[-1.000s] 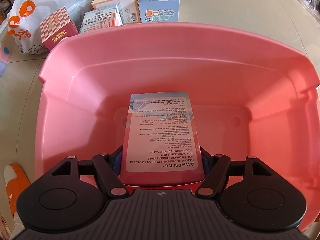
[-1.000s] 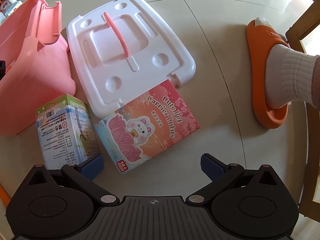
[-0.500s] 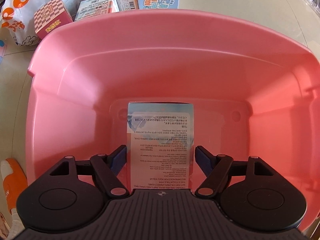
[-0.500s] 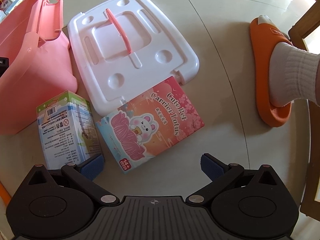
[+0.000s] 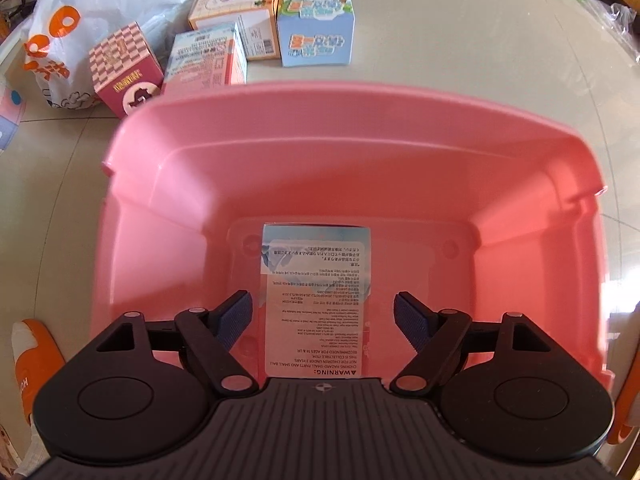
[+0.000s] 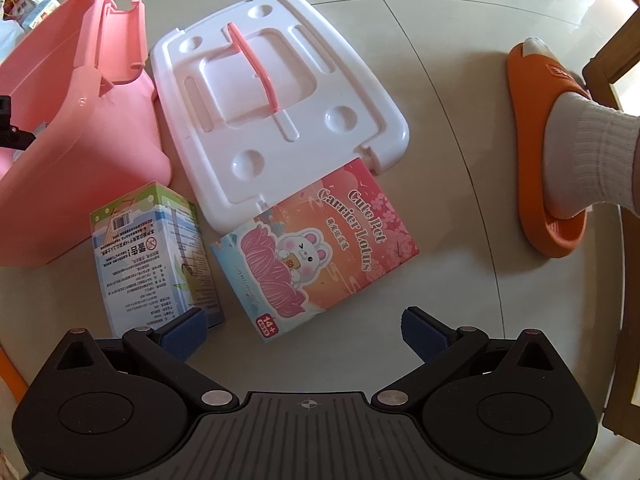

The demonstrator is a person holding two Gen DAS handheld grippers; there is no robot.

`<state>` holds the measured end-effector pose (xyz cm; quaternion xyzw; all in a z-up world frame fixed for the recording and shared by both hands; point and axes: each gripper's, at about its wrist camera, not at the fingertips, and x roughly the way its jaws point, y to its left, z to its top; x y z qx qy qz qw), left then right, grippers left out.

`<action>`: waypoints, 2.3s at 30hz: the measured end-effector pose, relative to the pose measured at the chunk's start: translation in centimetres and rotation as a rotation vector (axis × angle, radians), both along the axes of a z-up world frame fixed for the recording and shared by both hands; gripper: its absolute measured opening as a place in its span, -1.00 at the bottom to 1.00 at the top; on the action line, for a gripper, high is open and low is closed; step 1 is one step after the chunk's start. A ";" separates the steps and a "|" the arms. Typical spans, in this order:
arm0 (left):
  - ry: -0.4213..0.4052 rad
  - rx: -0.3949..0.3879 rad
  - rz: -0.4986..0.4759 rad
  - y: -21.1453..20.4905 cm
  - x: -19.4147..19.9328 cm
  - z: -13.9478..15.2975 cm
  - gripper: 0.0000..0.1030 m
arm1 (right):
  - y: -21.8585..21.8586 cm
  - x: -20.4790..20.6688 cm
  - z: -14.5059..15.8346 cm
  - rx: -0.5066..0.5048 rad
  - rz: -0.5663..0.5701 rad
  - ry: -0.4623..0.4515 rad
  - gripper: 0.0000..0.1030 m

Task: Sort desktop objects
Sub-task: 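Lower the WARNING box into the bin and open the left gripper, then withdraw the left gripper and move the right gripper toward the pink box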

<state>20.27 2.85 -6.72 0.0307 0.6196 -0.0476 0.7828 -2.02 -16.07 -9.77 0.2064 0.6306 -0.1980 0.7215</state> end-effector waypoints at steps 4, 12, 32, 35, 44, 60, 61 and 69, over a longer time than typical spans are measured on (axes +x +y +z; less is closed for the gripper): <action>-0.048 -0.029 -0.003 -0.4 -1.8 2.8 0.56 | 0.1 -0.2 0.5 -0.003 0.006 -0.007 0.99; -0.143 -0.086 -0.010 -1.2 -5.4 8.3 0.70 | 0.0 -1.4 2.0 -0.016 0.001 -0.030 0.99; -0.108 -0.158 0.065 -1.0 -15.8 8.1 0.72 | -0.7 -3.6 4.1 -0.031 -0.032 -0.052 0.99; -0.098 -0.135 0.053 -1.1 -16.7 7.6 0.72 | -0.4 -3.8 4.0 -0.035 -0.019 -0.042 0.99; -0.079 -0.127 0.024 -1.5 -19.2 6.7 0.72 | -0.3 -4.6 4.9 -0.049 -0.016 -0.044 0.99; -0.042 -0.043 -0.028 -2.3 -23.5 5.1 0.72 | -0.4 -6.2 7.2 -0.077 -0.045 -0.126 0.99; -0.042 -0.039 -0.027 -2.3 -23.7 5.0 0.72 | -0.5 -6.3 7.3 -0.079 -0.052 -0.136 0.99; -0.027 -0.016 -0.029 -2.5 -24.7 4.5 0.72 | -1.3 -6.7 7.7 -0.092 -0.093 -0.171 0.99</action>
